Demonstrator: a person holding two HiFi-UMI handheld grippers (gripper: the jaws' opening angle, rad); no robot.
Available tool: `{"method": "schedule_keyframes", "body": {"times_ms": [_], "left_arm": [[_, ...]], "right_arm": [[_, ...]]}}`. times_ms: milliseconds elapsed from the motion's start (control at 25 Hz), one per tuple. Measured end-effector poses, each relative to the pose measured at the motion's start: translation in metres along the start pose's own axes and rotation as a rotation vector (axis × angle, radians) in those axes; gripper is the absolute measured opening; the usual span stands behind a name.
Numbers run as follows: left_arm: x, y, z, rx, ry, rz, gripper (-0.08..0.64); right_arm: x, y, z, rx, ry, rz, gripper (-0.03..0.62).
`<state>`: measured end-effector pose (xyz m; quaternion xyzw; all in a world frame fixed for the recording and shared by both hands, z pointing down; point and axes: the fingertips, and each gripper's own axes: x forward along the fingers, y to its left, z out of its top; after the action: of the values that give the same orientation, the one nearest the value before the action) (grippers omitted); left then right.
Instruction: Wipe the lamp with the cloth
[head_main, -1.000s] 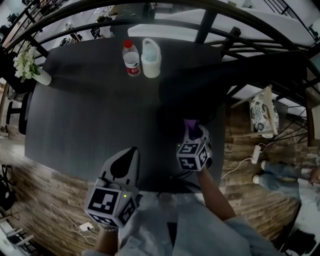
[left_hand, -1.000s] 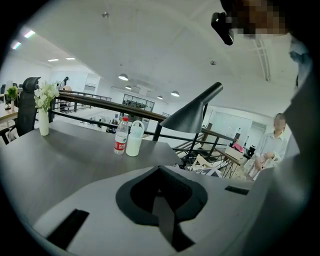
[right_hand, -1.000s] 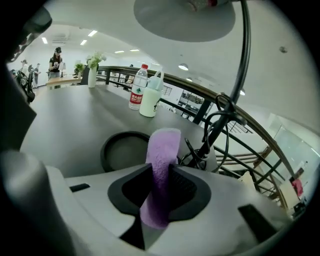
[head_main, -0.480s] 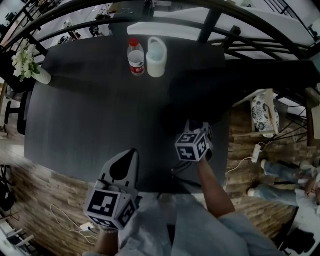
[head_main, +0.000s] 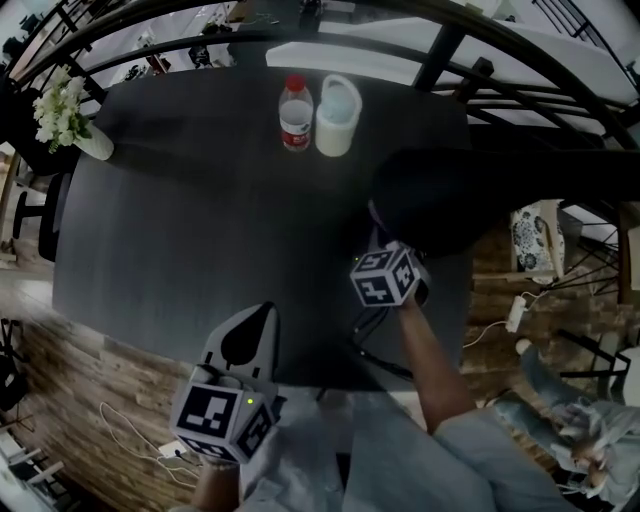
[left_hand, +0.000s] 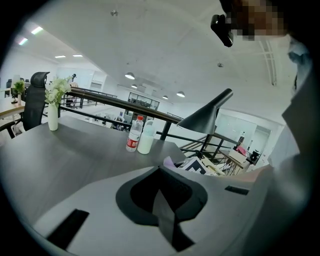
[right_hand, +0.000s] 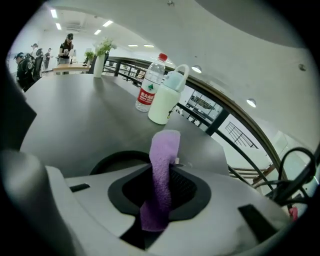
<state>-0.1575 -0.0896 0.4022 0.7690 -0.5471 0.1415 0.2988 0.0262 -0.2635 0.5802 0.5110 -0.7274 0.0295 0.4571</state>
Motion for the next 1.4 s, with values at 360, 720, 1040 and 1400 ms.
{"method": "schedule_keyframes", "body": {"times_ms": [360,720,1040,1400], "left_arm": [[0.0,0.008,0.005,-0.014,-0.038,-0.006,0.005],[0.005,-0.003,0.002,0.003,-0.001,-0.023,0.005],[0.013,-0.024,0.009,0.013,-0.04,-0.053,0.005],[0.023,-0.046,0.01,0.027,-0.038,-0.082,0.005]], "right_arm": [[-0.006,0.05,0.019,-0.12,-0.053,0.147,0.089],[-0.037,0.092,0.017,-0.268,-0.106,0.296,0.089],[-0.061,0.097,-0.003,-0.375,-0.129,0.334,0.089],[-0.075,0.068,-0.041,-0.32,-0.089,0.309,0.089]]}}
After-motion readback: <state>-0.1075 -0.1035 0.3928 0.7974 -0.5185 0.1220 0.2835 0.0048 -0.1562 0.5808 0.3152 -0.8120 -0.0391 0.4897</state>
